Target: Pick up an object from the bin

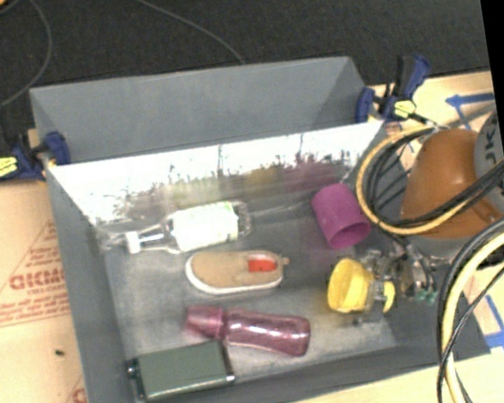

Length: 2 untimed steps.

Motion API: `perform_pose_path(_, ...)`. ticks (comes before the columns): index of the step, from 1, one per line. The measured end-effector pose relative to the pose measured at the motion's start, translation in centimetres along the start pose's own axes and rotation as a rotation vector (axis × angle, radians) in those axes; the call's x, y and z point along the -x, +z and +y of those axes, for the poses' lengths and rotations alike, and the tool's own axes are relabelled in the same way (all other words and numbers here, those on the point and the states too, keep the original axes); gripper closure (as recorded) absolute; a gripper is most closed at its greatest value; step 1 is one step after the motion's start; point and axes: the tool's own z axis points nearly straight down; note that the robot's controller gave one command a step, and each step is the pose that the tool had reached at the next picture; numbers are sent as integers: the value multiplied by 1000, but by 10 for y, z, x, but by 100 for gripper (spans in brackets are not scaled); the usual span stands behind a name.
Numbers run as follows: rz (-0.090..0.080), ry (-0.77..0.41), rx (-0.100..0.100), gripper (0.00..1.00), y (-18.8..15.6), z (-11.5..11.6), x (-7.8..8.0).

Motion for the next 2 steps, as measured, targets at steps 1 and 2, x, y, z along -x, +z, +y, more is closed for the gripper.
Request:
perform_pose_path(1,-9,-1,0,100,-21,0,2)
perform_pose_path(2,-14,-2,0,100,-30,0,4)
